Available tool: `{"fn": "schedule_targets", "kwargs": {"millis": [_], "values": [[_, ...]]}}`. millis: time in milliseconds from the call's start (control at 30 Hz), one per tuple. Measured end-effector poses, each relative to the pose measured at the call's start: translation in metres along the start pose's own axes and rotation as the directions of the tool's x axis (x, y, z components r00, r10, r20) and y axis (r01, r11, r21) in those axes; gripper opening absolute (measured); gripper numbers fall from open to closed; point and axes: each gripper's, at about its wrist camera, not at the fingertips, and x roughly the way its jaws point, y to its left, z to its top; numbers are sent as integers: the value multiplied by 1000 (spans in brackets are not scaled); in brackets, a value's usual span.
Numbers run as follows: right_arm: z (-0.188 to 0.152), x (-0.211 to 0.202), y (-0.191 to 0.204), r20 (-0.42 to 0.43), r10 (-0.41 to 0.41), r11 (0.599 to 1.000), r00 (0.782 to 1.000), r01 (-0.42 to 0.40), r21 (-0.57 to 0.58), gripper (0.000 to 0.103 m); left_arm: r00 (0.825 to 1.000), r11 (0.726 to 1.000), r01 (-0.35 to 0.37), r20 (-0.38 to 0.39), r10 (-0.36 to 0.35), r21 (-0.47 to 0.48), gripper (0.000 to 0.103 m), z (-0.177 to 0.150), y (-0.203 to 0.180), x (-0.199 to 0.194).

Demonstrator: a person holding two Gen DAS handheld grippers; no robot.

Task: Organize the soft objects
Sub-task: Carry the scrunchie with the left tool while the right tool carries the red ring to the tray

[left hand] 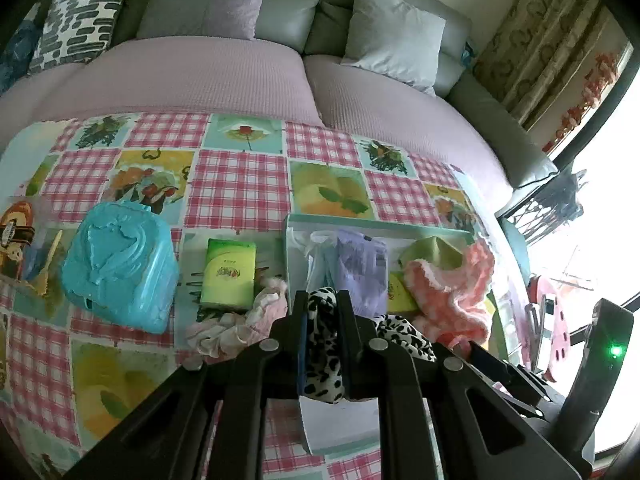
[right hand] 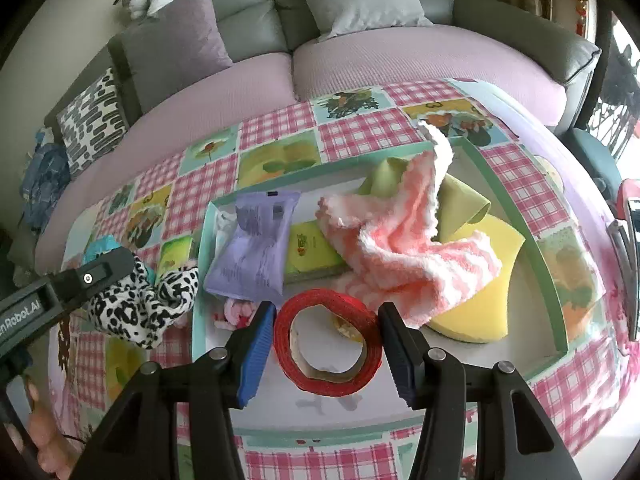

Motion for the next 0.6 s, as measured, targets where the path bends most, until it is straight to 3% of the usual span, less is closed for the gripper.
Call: {"fn": "schedule_targets", "kwargs": {"millis": [200, 600], "values": [[-6, 4, -2, -25, -13, 999, 1000, 12, -34, 56, 1000, 1000, 0, -4, 0, 24, 13, -7, -11, 4], [-6, 11, -12, -57, -87, 995, 995, 84, -44, 56, 994, 997, 6, -106, 1, 72, 14, -23, -28, 35]]}}
